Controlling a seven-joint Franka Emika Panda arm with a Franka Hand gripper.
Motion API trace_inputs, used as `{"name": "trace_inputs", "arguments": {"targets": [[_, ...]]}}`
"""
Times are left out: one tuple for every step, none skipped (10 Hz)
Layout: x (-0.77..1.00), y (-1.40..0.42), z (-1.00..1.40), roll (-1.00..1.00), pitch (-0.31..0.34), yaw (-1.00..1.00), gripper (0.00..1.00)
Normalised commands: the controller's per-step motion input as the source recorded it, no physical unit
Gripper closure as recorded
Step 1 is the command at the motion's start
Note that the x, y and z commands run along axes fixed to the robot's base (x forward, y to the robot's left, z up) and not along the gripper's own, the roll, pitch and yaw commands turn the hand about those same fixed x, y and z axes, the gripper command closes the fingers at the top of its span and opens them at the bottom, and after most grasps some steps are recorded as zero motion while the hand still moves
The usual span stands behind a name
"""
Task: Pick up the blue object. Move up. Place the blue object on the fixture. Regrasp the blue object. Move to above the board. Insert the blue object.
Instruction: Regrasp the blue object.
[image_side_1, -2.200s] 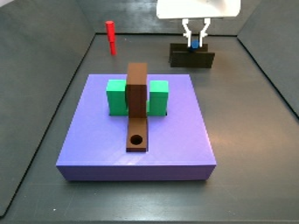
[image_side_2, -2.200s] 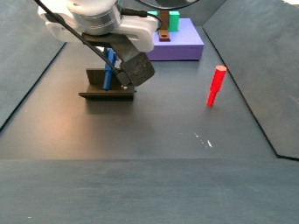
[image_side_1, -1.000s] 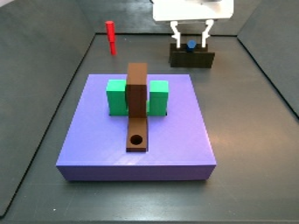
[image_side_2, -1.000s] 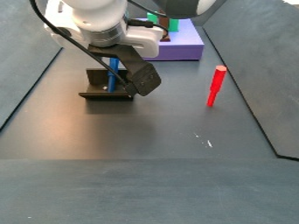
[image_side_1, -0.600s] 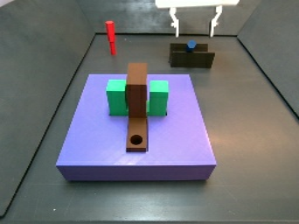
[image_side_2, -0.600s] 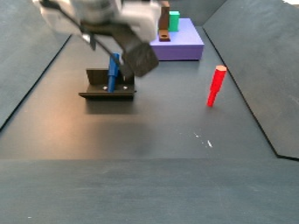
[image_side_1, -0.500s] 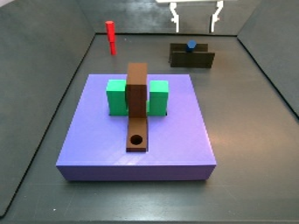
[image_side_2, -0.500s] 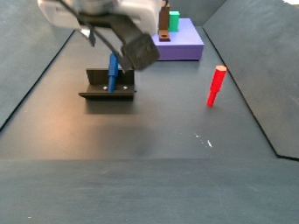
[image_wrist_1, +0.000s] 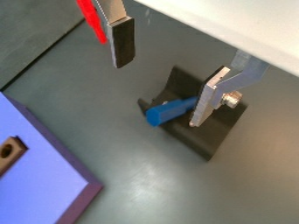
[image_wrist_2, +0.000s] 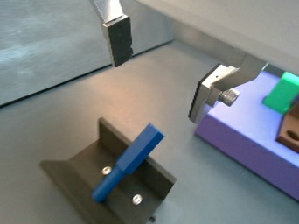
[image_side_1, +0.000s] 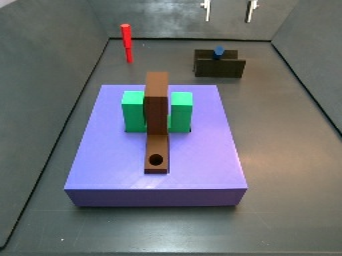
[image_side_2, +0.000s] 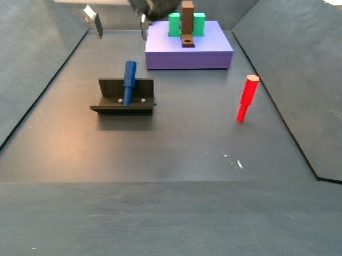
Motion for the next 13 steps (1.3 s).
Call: {"name": "trace_inputs", "arguments": {"targets": [[0.02, -0.02, 0.00, 1.00, 0.000, 0.45, 0.00], [0.03, 0.00, 0.00, 1.00, 0.000, 0.43, 0.00], [0.04, 0.00, 0.00, 1.00, 0.000, 0.40, 0.00], [0.09, -0.08, 0.00, 1.00, 0.000, 0.32, 0.00], [0.10, -0.19, 0.00, 1.00, -0.009, 0.13, 0.00], [0.19, -0.27, 0.00, 1.00, 0.000, -0.05, 0.00], [0.14, -0.24, -0.11, 1.00, 0.000, -0.35, 0.00], [0.07, -0.18, -0.12, 1.00, 0.006, -0.44, 0.00], [0.06, -0.15, -0.12, 1.00, 0.126, -0.42, 0.00], [0.07, -0.10, -0.10, 1.00, 0.217, -0.41, 0.00], [0.00, -0.08, -0.15, 0.93, 0.274, -0.31, 0.00], [-0.10, -0.03, -0.32, 0.73, 0.237, -0.12, 0.00], [-0.22, -0.04, -0.38, 0.63, 0.117, 0.00, 0.00]]}}
